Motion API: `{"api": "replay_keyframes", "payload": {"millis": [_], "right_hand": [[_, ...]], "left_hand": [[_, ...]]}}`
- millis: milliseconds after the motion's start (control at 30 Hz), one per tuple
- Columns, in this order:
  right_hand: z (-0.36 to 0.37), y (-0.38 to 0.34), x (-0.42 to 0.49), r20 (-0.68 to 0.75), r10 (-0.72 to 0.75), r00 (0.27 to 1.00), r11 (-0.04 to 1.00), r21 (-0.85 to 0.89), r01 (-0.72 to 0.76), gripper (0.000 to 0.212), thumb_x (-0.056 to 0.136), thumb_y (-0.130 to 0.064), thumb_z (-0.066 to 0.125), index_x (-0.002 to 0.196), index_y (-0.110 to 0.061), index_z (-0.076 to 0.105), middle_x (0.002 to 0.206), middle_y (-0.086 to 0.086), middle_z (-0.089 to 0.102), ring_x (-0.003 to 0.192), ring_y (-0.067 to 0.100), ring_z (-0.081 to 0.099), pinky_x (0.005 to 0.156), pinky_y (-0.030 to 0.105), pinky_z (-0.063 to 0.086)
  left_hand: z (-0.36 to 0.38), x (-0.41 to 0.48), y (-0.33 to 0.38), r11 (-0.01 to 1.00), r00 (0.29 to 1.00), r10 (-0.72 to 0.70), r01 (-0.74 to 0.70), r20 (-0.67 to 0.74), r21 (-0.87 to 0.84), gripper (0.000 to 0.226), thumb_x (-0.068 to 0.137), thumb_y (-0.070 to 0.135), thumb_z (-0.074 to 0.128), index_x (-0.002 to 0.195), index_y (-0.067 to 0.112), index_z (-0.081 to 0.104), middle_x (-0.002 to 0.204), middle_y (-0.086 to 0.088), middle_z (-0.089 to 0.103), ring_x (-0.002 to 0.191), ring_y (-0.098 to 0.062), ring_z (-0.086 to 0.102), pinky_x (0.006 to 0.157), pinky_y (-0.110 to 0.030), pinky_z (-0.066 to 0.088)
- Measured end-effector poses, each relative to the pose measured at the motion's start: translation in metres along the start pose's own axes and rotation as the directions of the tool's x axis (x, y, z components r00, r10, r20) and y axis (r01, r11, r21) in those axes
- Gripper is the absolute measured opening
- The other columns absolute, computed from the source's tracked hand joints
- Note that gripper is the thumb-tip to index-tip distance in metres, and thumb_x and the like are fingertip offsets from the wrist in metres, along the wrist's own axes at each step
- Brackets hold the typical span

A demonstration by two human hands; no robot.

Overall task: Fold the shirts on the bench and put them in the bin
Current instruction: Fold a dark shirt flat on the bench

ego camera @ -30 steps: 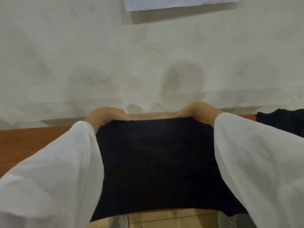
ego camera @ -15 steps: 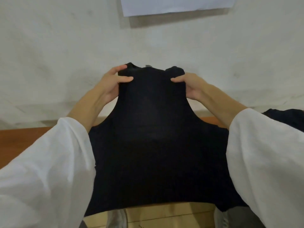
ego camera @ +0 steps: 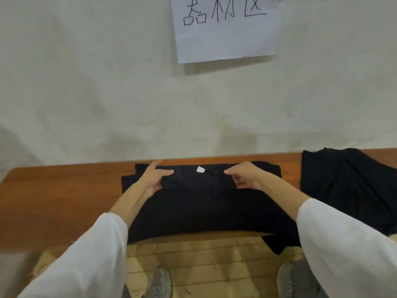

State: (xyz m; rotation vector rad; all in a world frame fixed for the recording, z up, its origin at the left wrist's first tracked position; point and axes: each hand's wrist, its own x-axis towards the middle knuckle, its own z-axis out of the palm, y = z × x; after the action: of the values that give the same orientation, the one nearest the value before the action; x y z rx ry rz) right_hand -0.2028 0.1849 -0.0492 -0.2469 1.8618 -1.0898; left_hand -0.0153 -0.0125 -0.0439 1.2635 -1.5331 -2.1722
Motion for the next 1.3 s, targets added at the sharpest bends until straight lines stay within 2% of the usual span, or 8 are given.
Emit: {"api": "replay_keyframes", "payload": {"millis": [133,267,533,667,833,1033,1133,1300], "right_hand": [[0.003,-0.049,-0.01,-0.22,-0.205,0.954,0.927,0.268,0.261,0.007,0.094,-0.012,0.056,0.089,-0.015,0.059,0.084,0.003,0.061,0.074,0.015,0.058,0.06,0.026,0.049],[-0.005,-0.051,-0.056,-0.205,-0.437,0.876,0.824,0.299,0.481,0.007,0.093,-0.016,0.058,0.097,-0.015,0.064,0.101,0.001,0.066,0.099,0.015,0.062,0.09,0.03,0.049],[0.004,0.079,-0.078,-0.139,-0.363,0.921,0.864,-0.419,0.278,0.048,0.078,0.015,0.043,0.083,-0.026,0.068,0.104,-0.008,0.065,0.101,0.014,0.06,0.081,0.025,0.05],[0.008,0.058,-0.056,-0.324,-0.346,0.88,0.922,-0.293,0.254,0.032,0.09,0.0,0.051,0.113,-0.019,0.059,0.114,0.001,0.061,0.104,0.017,0.06,0.085,0.031,0.052],[-0.001,0.008,-0.027,-0.237,0.088,0.967,0.92,0.392,0.012,0.037,0.095,-0.016,0.056,0.129,-0.002,0.048,0.113,0.014,0.06,0.082,0.023,0.064,0.059,0.03,0.054],[-0.003,-0.003,0.012,-0.28,0.077,0.957,0.984,0.178,-0.027,0.014,0.088,-0.013,0.066,0.083,-0.006,0.055,0.062,0.004,0.045,0.045,0.011,0.033,0.036,0.02,0.026],[-0.008,-0.003,0.032,-0.369,-0.046,0.928,0.996,0.049,0.069,0.033,0.088,-0.01,0.065,0.068,-0.019,0.04,0.059,0.003,0.036,0.042,0.013,0.028,0.034,0.02,0.023],[-0.012,-0.001,0.028,-0.336,-0.085,0.938,0.996,-0.052,0.072,0.034,0.092,-0.03,0.061,0.068,-0.02,0.039,0.053,-0.001,0.032,0.041,0.013,0.024,0.035,0.023,0.02]], "left_hand": [[0.019,-0.005,0.048,0.962,0.962,0.27,-0.269,-0.026,0.055,0.049,0.086,-0.01,0.056,0.124,0.021,0.055,0.108,-0.008,0.063,0.082,-0.019,0.063,0.048,-0.021,0.052],[0.011,-0.036,0.064,0.906,0.904,0.421,-0.415,0.074,-0.083,0.058,0.078,-0.014,0.06,0.118,0.027,0.057,0.098,-0.003,0.073,0.087,-0.017,0.07,0.063,-0.027,0.056],[-0.028,-0.061,-0.07,0.583,0.88,0.377,-0.468,0.289,0.665,0.064,0.065,-0.028,0.04,0.08,0.025,0.071,0.097,0.015,0.065,0.099,0.005,0.056,0.091,-0.021,0.041],[-0.015,-0.049,-0.059,0.732,0.874,0.479,-0.348,-0.078,0.586,0.043,0.082,-0.018,0.043,0.096,0.015,0.068,0.111,0.001,0.061,0.099,-0.008,0.059,0.092,-0.03,0.049],[-0.01,-0.009,-0.012,0.993,0.975,-0.034,0.007,-0.22,-0.121,0.036,0.097,0.005,0.047,0.131,-0.006,0.043,0.122,-0.023,0.056,0.095,-0.032,0.062,0.074,-0.038,0.056],[-0.008,0.034,0.014,0.963,0.964,-0.265,0.266,-0.028,0.042,0.022,0.093,0.027,0.059,0.084,0.008,0.053,0.066,-0.005,0.06,0.028,-0.004,0.03,0.027,-0.013,0.023],[-0.012,0.056,0.027,0.955,0.958,-0.286,0.283,-0.028,-0.084,0.034,0.098,0.023,0.048,0.067,0.017,0.036,0.035,0.005,0.037,0.022,-0.003,0.019,0.024,-0.014,0.01],[-0.012,0.054,0.019,0.985,0.977,-0.16,0.149,-0.14,-0.086,0.029,0.101,0.025,0.043,0.075,0.011,0.044,0.041,0.001,0.044,0.027,-0.006,0.027,0.028,-0.013,0.017]]}}
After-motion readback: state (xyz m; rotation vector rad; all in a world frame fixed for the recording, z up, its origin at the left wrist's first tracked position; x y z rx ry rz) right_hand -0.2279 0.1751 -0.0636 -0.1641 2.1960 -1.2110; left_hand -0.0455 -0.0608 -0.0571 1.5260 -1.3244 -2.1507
